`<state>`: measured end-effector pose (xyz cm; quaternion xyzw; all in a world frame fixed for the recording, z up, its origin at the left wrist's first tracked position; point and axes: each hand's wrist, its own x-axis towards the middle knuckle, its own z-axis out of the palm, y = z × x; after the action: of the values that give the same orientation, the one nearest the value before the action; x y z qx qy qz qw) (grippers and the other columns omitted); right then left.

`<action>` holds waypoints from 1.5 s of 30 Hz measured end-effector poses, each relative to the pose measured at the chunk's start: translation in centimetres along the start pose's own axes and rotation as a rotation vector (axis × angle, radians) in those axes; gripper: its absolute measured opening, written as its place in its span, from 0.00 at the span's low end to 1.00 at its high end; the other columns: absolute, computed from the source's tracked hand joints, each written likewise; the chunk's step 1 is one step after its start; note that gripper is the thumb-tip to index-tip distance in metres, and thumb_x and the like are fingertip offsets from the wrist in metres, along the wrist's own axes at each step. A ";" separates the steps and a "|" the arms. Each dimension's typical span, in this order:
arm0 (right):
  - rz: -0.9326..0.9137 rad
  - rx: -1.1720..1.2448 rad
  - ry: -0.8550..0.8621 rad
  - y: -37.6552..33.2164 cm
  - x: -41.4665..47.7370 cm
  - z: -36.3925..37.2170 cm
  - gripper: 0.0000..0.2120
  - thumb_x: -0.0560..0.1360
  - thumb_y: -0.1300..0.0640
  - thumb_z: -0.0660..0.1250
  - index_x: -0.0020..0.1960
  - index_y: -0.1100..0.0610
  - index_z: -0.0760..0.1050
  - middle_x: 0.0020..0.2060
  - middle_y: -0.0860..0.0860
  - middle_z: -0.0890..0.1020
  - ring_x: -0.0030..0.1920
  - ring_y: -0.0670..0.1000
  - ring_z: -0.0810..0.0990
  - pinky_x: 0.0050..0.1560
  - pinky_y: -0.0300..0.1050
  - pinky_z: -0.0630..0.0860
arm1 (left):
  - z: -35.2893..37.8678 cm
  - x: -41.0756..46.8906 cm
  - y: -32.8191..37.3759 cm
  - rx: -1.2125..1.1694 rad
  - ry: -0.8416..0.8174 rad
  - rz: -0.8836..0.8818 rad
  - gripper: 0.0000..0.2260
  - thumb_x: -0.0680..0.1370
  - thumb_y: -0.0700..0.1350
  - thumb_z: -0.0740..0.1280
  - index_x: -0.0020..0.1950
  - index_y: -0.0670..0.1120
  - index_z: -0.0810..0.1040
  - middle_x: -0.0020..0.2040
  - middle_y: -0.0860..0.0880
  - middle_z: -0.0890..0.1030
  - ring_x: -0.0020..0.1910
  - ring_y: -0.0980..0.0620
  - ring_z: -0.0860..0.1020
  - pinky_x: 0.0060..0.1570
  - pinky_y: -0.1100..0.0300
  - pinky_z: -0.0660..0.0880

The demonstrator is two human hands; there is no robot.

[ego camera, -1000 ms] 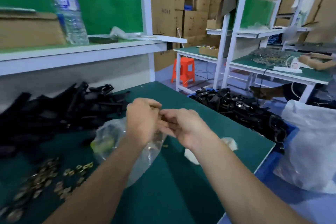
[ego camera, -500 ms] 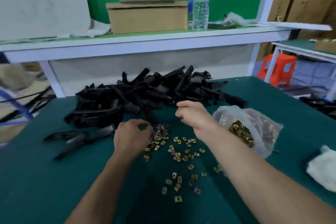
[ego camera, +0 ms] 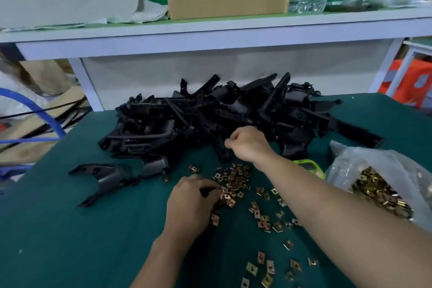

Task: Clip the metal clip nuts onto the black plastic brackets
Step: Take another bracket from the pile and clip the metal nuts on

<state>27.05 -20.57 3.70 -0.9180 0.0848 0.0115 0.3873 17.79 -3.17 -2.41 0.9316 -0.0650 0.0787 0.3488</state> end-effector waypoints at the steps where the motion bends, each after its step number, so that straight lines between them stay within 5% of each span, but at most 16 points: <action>1: 0.011 -0.026 0.005 -0.5 0.2 0.6 0.18 0.79 0.47 0.70 0.50 0.63 0.81 0.45 0.58 0.84 0.45 0.57 0.83 0.47 0.53 0.81 | 0.0 0.0 -0.1 -0.015 0.013 -0.009 0.04 0.76 0.51 0.74 0.48 0.60 0.86 0.47 0.62 0.80 0.49 0.61 0.76 0.46 0.66 0.70; 3: 0.038 -0.126 0.006 -1.2 0.3 1.9 0.20 0.77 0.42 0.72 0.42 0.58 0.75 0.37 0.52 0.81 0.36 0.53 0.80 0.33 0.47 0.76 | 0.0 0.2 -0.3 -0.040 0.033 -0.039 0.04 0.75 0.51 0.75 0.45 0.61 0.85 0.45 0.63 0.81 0.45 0.65 0.76 0.43 0.72 0.69; 6: 0.051 -0.241 0.015 -1.8 0.3 3.4 0.17 0.75 0.45 0.75 0.48 0.55 0.71 0.44 0.50 0.80 0.39 0.53 0.79 0.35 0.45 0.74 | -0.1 0.1 -0.5 -0.045 0.021 -0.039 0.05 0.75 0.50 0.74 0.44 0.61 0.84 0.44 0.65 0.79 0.46 0.67 0.75 0.43 0.74 0.67; 10: 0.131 0.034 0.093 -1.4 -0.3 1.7 0.16 0.71 0.52 0.76 0.55 0.57 0.80 0.46 0.51 0.82 0.42 0.52 0.80 0.44 0.46 0.79 | 0.0 -0.3 -0.5 -0.045 0.042 -0.015 0.04 0.76 0.50 0.73 0.45 0.60 0.83 0.45 0.65 0.79 0.47 0.64 0.76 0.45 0.69 0.70; 12: 0.124 0.166 0.138 -0.9 -1.2 -0.2 0.13 0.68 0.54 0.75 0.50 0.58 0.83 0.41 0.51 0.83 0.38 0.52 0.80 0.43 0.46 0.80 | 0.1 -0.5 -0.3 -0.049 0.066 -0.022 0.03 0.75 0.51 0.72 0.46 0.60 0.84 0.45 0.65 0.79 0.47 0.64 0.76 0.45 0.67 0.70; 14: 0.096 0.229 0.151 -0.4 -2.7 -2.6 0.09 0.65 0.54 0.74 0.39 0.60 0.80 0.30 0.50 0.77 0.32 0.52 0.75 0.34 0.44 0.70 | 0.2 -0.7 -0.2 -0.050 0.066 -0.026 0.04 0.76 0.52 0.72 0.48 0.61 0.84 0.47 0.64 0.79 0.48 0.62 0.76 0.47 0.65 0.71; 17: 0.064 0.356 0.045 0.2 -5.0 -6.1 0.07 0.64 0.57 0.71 0.38 0.55 0.74 0.32 0.54 0.67 0.32 0.53 0.61 0.32 0.46 0.57 | 0.0 -1.0 -0.1 -0.025 0.030 -0.013 0.08 0.77 0.53 0.72 0.55 0.61 0.84 0.52 0.62 0.79 0.52 0.60 0.76 0.51 0.63 0.72; 21: 0.129 0.820 -0.199 2.3 -8.8 -8.8 0.13 0.73 0.55 0.67 0.50 0.63 0.84 0.31 0.52 0.74 0.27 0.49 0.67 0.25 0.40 0.61 | -0.3 -1.4 0.6 -0.015 0.044 0.012 0.17 0.78 0.54 0.72 0.67 0.60 0.80 0.55 0.63 0.78 0.61 0.56 0.74 0.56 0.61 0.70; 23: 0.138 0.910 -0.288 3.7 -10.8 -8.7 0.16 0.77 0.53 0.64 0.52 0.63 0.86 0.31 0.53 0.75 0.29 0.49 0.69 0.27 0.41 0.64 | -0.8 -1.7 1.1 -0.208 0.111 -0.034 0.26 0.76 0.58 0.72 0.74 0.65 0.71 0.60 0.67 0.76 0.62 0.62 0.73 0.57 0.62 0.70; 27: 0.169 0.809 -0.322 6.1 -13.6 -6.5 0.19 0.79 0.51 0.61 0.50 0.64 0.86 0.33 0.59 0.79 0.29 0.53 0.72 0.27 0.42 0.66 | -1.3 -2.9 2.5 -0.833 -0.001 -0.062 0.29 0.71 0.62 0.71 0.72 0.71 0.69 0.64 0.65 0.79 0.62 0.65 0.77 0.58 0.59 0.72; 31: 0.157 0.586 -0.316 7.1 -14.8 -4.6 0.20 0.82 0.54 0.59 0.46 0.63 0.86 0.35 0.61 0.85 0.31 0.56 0.78 0.31 0.48 0.74 | -0.8 -3.2 3.3 -0.861 0.034 -0.116 0.20 0.79 0.44 0.71 0.68 0.61 0.76 0.44 0.48 0.87 0.43 0.54 0.84 0.58 0.49 0.77; 34: -0.007 0.107 0.024 7.4 -15.5 -3.1 0.06 0.76 0.50 0.67 0.50 0.50 0.81 0.34 0.49 0.85 0.34 0.51 0.82 0.39 0.55 0.80 | -1.1 -3.4 3.8 -0.948 -0.022 -0.179 0.21 0.72 0.43 0.75 0.62 0.59 0.80 0.42 0.45 0.87 0.39 0.51 0.84 0.54 0.52 0.78; 37: -0.223 -0.333 0.325 7.1 -16.4 -1.3 0.24 0.71 0.45 0.74 0.64 0.39 0.69 0.39 0.42 0.81 0.40 0.49 0.81 0.40 0.48 0.78 | -1.5 -3.9 4.4 -0.939 -0.170 -0.100 0.15 0.68 0.45 0.76 0.54 0.54 0.87 0.41 0.42 0.87 0.39 0.49 0.85 0.42 0.60 0.77; 40: -0.305 -0.330 0.437 6.7 -15.9 -0.3 0.23 0.74 0.51 0.73 0.64 0.43 0.66 0.41 0.43 0.78 0.37 0.49 0.78 0.37 0.48 0.74 | -0.9 -4.3 5.2 -0.945 -0.200 -0.054 0.07 0.74 0.48 0.75 0.48 0.48 0.88 0.42 0.45 0.87 0.40 0.51 0.84 0.40 0.65 0.77; 42: -0.244 -0.276 0.431 7.0 -15.5 0.0 0.19 0.75 0.52 0.71 0.60 0.43 0.65 0.41 0.42 0.75 0.34 0.47 0.74 0.34 0.47 0.70 | -0.5 -4.0 4.6 -0.815 -0.043 -0.097 0.06 0.79 0.49 0.72 0.49 0.52 0.88 0.43 0.54 0.87 0.43 0.59 0.84 0.42 0.70 0.76; 45: -0.132 -0.205 0.357 8.4 -15.1 -0.3 0.13 0.76 0.51 0.68 0.53 0.42 0.64 0.38 0.41 0.74 0.32 0.43 0.69 0.32 0.46 0.64 | -0.9 -3.4 2.7 -0.032 0.019 0.002 0.11 0.79 0.52 0.71 0.62 0.59 0.83 0.57 0.63 0.82 0.58 0.64 0.77 0.58 0.71 0.70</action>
<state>10.77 -24.36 -0.72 -0.9436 0.0902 -0.1682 0.2706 13.94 -4.33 -0.66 0.9251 -0.0638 0.0866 0.3642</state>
